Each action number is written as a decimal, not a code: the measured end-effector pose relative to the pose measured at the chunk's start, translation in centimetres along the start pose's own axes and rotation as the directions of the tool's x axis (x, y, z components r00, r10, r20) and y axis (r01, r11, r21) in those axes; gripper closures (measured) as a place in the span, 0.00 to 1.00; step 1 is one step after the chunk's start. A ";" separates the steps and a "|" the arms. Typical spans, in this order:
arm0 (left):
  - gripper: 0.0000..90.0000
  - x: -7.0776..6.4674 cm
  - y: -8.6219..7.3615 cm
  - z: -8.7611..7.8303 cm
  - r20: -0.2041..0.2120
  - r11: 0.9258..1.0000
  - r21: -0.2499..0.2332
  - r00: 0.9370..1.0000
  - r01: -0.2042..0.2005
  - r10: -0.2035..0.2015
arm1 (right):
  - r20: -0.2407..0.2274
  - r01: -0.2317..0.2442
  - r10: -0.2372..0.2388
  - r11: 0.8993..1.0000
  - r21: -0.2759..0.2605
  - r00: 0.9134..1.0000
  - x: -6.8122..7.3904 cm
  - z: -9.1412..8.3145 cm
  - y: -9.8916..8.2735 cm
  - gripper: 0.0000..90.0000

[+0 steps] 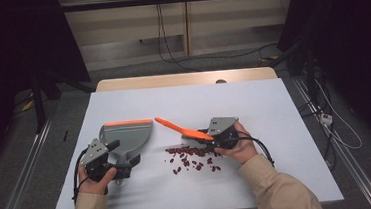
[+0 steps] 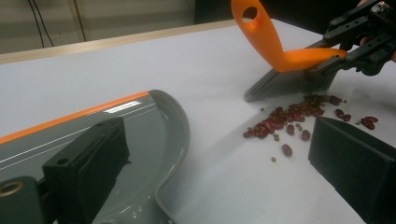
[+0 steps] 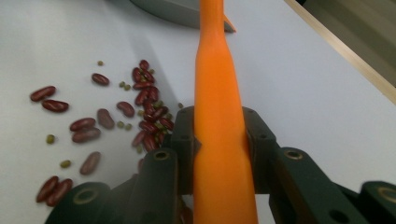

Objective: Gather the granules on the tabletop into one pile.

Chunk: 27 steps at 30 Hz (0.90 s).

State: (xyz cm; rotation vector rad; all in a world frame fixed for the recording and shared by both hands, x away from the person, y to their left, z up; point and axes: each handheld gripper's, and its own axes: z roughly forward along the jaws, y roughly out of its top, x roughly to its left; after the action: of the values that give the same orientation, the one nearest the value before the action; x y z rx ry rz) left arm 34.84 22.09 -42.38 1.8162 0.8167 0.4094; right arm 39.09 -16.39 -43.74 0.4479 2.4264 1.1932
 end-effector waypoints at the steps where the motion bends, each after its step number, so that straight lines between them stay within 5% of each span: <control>1: 0.05 0.0 0.0 0.0 0.001 1.000 0.001 1.000 -0.003 0.003 | -0.009 -0.003 0.003 1.000 -0.007 1.000 0.1 0.0 0.1 0.79; 9: 0.05 0.0 0.0 0.0 0.004 1.000 0.000 1.000 -0.003 0.003 | 0.015 0.000 0.000 1.000 -0.007 1.000 0.6 0.3 0.6 0.79; 17: 0.05 0.1 0.0 -0.1 0.000 1.000 -0.001 1.000 -0.003 0.003 | 0.064 -0.098 0.104 0.992 -0.082 0.993 0.0 -0.6 1.7 0.79; 21: 0.05 0.1 0.0 -0.1 0.000 1.000 -0.004 1.000 -0.004 0.004 | 0.097 -0.202 0.215 0.970 -0.132 0.972 0.1 -1.1 2.6 0.79; 27: 0.05 0.0 0.0 -0.1 -0.001 1.000 -0.009 1.000 -0.002 0.002 | 0.089 -0.365 0.391 0.905 -0.220 0.916 0.8 -1.3 3.8 0.79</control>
State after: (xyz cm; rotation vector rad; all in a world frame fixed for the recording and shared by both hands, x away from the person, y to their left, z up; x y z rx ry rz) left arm 34.81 22.21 -42.30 1.8082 0.8124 0.4142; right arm 38.20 -14.68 -40.14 0.9376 2.1370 1.4946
